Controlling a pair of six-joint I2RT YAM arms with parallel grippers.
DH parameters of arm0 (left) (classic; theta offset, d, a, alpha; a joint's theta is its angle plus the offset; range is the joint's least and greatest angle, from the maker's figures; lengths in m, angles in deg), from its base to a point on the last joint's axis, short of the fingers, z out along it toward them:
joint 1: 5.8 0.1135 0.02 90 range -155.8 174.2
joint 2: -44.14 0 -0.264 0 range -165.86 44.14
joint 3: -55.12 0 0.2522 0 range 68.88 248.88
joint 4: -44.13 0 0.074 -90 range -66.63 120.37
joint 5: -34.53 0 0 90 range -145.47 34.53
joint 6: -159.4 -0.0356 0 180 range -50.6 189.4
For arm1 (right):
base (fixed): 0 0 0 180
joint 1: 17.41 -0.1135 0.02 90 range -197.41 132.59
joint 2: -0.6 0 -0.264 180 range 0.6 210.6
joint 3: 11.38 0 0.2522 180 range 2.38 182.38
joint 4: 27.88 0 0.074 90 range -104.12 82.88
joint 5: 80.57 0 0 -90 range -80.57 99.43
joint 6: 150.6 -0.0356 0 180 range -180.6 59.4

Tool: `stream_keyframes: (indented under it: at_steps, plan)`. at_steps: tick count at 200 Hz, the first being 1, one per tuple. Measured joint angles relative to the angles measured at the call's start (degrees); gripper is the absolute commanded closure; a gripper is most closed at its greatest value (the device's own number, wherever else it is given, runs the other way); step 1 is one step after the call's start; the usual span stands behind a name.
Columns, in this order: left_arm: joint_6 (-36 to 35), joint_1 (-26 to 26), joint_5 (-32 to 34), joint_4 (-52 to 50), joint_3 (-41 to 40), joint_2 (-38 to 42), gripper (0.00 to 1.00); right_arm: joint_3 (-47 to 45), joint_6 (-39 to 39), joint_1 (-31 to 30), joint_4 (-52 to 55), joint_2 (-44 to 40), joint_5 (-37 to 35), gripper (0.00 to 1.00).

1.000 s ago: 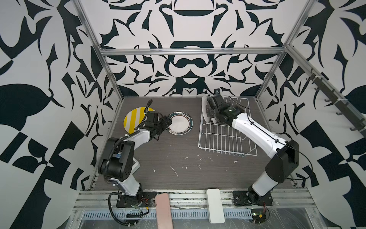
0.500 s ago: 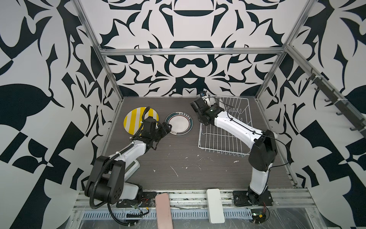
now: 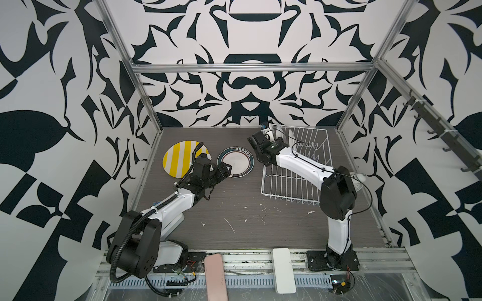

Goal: Unload the plates from the dish rack
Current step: Pick up the plate from the dish rack.

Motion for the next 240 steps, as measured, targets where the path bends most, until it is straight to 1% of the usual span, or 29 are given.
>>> stream_keyframes:
  at_steps: [51,94,144,240]
  plan:
    - [0.57,-0.26,0.0,-0.07,-1.16,0.22,0.17,1.95,2.54,0.5,-0.04,5.57,-3.13,0.41]
    - [0.59,-0.26,0.11,-0.22,-1.25,1.49,0.17,2.91,3.5,1.64,-0.66,5.88,-4.28,0.42]
    - [0.59,-0.31,0.2,-0.31,-1.25,1.49,0.17,3.21,4.52,2.91,-2.16,6.1,-4.07,0.43]
    - [0.79,-1.99,0.22,-0.35,-1.25,1.46,0.17,2.4,5.14,4.39,-5.6,7.32,-3.78,0.53]
